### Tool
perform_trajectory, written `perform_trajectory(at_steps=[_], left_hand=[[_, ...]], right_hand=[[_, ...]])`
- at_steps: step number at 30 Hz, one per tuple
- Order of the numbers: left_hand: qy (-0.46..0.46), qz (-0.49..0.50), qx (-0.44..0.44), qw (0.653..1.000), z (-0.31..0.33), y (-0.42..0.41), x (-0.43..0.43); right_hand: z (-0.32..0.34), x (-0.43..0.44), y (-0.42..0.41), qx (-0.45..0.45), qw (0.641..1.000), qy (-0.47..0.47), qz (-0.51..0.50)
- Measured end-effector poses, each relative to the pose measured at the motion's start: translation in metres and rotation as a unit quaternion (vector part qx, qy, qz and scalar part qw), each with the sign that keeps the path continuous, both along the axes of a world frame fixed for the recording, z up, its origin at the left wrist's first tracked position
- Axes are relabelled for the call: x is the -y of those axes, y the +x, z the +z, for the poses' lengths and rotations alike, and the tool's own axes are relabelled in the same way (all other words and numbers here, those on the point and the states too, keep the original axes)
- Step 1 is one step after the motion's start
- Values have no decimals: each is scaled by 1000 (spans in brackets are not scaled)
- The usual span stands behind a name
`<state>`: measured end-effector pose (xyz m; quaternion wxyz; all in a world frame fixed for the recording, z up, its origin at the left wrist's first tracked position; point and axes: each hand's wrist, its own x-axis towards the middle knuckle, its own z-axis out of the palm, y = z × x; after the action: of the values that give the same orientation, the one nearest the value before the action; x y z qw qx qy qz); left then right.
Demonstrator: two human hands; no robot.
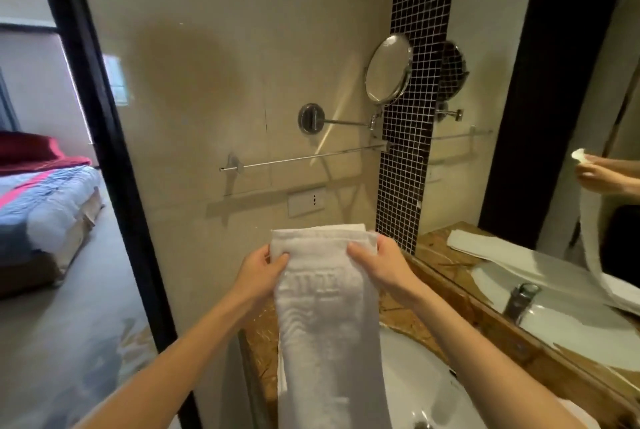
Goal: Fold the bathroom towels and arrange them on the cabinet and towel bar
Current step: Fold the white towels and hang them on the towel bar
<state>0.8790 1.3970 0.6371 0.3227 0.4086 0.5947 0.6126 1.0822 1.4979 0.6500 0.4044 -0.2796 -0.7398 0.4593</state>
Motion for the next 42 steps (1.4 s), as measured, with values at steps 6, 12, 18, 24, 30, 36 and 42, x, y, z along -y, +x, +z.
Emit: perform_trajectory(at_steps=[6, 12, 18, 24, 30, 36, 42], left_hand=[[37, 72, -13, 997, -31, -24, -31], [-14, 101, -223, 970, -46, -48, -52], [-35, 67, -122, 990, -54, -67, -71], [10, -49, 205, 978, -45, -69, -88], [27, -148, 238, 959, -27, -93, -95], [20, -121, 82, 989, -18, -111, -101], [16, -97, -72, 993, -22, -109, -101]], right_hand=[[-47, -47, -41, -14, 999, 10, -46], [-76, -66, -70, -45, 995, 61, -58], [-93, -77, -92, -62, 994, 30, -81], [-85, -77, -104, -80, 992, 15, -91], [-59, -97, -104, -57, 996, -38, -62], [-56, -112, -103, -59, 993, -88, -61], [-72, -116, -103, -54, 984, -164, -44]])
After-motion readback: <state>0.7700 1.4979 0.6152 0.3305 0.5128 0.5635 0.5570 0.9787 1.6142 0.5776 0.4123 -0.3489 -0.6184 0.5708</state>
